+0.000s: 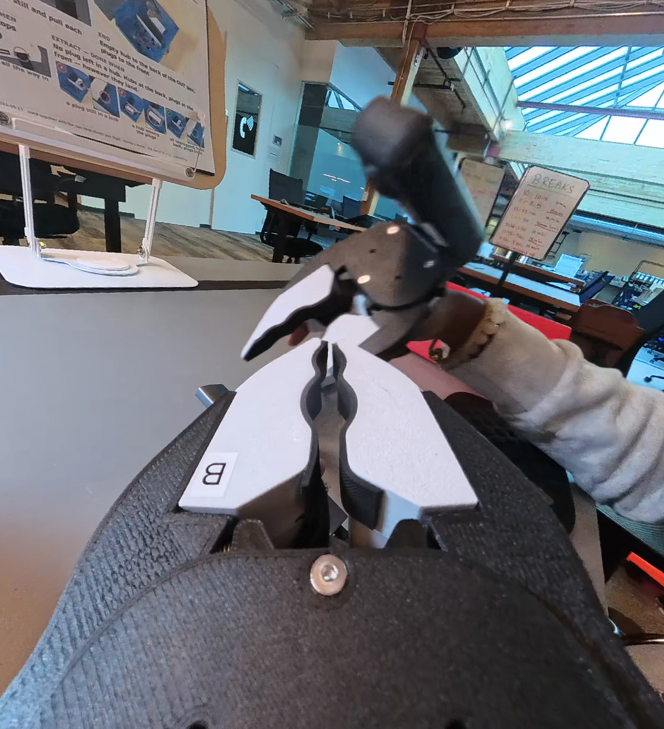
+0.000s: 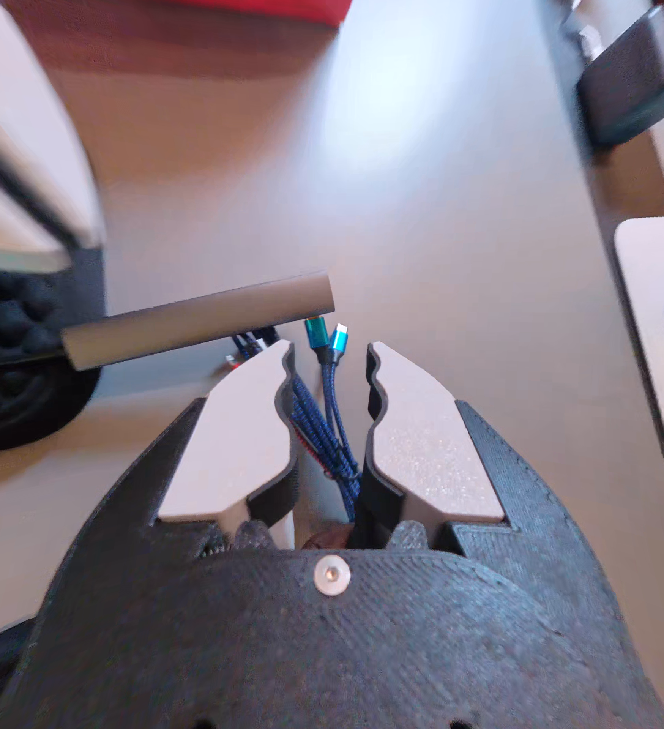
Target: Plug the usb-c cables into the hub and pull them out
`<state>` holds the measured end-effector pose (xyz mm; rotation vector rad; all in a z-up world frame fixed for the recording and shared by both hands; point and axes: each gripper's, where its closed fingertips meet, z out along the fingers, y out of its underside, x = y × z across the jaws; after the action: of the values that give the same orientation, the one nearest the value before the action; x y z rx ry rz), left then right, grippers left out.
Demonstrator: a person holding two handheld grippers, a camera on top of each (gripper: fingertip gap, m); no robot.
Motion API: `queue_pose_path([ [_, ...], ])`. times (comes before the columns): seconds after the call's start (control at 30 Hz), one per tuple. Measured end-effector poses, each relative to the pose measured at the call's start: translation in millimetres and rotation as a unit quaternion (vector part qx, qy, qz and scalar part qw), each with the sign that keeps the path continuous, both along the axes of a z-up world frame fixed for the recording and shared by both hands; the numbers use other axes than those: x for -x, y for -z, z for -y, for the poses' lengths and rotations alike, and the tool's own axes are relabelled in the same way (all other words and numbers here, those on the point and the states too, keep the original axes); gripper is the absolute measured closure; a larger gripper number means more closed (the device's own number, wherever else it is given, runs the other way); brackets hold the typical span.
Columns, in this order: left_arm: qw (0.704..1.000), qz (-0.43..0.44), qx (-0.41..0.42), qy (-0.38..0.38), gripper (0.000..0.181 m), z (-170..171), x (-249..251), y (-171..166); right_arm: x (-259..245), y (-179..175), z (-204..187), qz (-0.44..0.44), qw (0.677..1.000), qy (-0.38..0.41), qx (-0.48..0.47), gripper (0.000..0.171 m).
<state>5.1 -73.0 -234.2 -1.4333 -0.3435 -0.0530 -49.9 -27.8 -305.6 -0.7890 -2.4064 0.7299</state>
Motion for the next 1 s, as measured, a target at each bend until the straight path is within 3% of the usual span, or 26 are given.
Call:
queue_pose_path([
  [0.1, 1.0, -0.003, 0.001, 0.0, 0.177, -0.1, -0.6, -0.1, 11.4, 22.2, 0.7, 0.041, 0.999, -0.005, -0.005, 0.142],
  [0.17, 1.0, -0.001, 0.0, -0.002, 0.176, 0.2, 0.2, -0.3, 8.4, 26.0, 6.3, 0.052, 0.998, -0.016, 0.027, 0.16],
  [0.37, 0.998, 0.049, 0.001, -0.043, 0.144, 3.9, 17.5, 4.4, -12.4, -25.5, 11.1, -0.181, 0.983, -0.038, 0.008, 0.161],
  [0.5, 0.999, 0.031, 0.029, 0.0, 0.131, -5.9, 4.7, 9.0, -40.7, -47.0, 26.2, -0.312, 0.948, -0.057, -0.011, 0.161],
  [0.67, 0.997, -0.029, 0.076, 0.01, 0.135, -14.6, -8.3, 15.3, -43.9, -50.8, 31.0, -0.336, 0.941, -0.042, -0.018, 0.161],
  [0.8, 0.992, -0.094, 0.086, -0.014, 0.167, -15.1, -14.1, 12.5, -43.3, -52.6, 28.5, -0.348, 0.937, -0.029, -0.02, 0.161],
  [1.0, 0.994, -0.079, 0.073, -0.005, 0.169, -12.9, -12.9, 11.1, -43.8, -56.0, 29.8, -0.358, 0.933, -0.026, 0.018, 0.158],
])
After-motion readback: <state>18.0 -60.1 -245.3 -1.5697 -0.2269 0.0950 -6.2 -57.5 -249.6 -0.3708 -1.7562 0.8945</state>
